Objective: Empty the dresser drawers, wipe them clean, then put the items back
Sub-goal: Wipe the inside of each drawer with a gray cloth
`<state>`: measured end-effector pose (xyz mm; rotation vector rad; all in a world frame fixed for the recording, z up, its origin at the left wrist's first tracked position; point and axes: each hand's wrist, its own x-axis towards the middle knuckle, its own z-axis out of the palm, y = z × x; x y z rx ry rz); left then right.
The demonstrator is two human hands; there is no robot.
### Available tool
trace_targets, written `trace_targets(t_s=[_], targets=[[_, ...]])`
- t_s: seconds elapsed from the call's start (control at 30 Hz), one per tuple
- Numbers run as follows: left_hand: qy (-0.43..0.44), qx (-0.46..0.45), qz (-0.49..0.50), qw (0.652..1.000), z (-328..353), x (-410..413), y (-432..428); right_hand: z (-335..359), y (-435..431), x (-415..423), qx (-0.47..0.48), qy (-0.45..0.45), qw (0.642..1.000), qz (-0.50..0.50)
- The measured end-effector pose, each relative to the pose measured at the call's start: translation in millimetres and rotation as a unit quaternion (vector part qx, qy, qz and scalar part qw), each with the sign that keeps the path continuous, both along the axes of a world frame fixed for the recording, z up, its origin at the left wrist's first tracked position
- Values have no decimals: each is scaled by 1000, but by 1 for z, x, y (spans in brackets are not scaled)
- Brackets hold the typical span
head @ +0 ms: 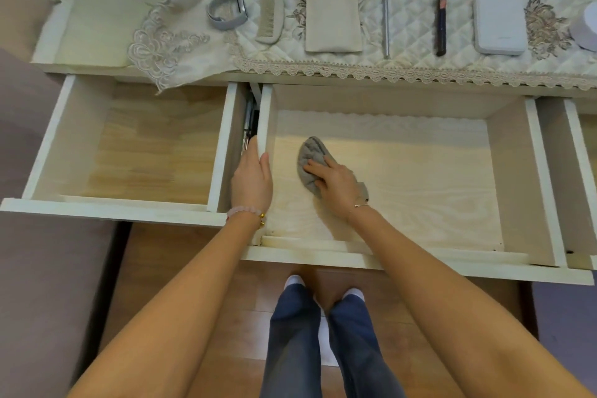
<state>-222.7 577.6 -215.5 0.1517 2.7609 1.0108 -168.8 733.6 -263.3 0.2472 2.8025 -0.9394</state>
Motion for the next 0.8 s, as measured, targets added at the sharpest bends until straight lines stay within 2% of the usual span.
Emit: trace_targets(t_s=[0.17,0.27,0.5,0.63,0.73,0.8], targets=[[4,-14,-8,1000,-1,-1,0,-5,24,9,83,-16,994,71],[4,-12,-16,1000,-6,-3,-2,-8,22,10,76,2,994,75],[-4,1,-19,1000,-9,-5,-4,-11,11,18,60,60,996,-40],[-24,14,-22,999,-5,-5,-5,6,14,21,-58,33,981,-181],[-46,22,-26,998,1,-6,-5,39,24,30,-203,35,934,-292],[-57,28,-28,998,8,-6,-8,62,32,40,-251,64,910,-324]])
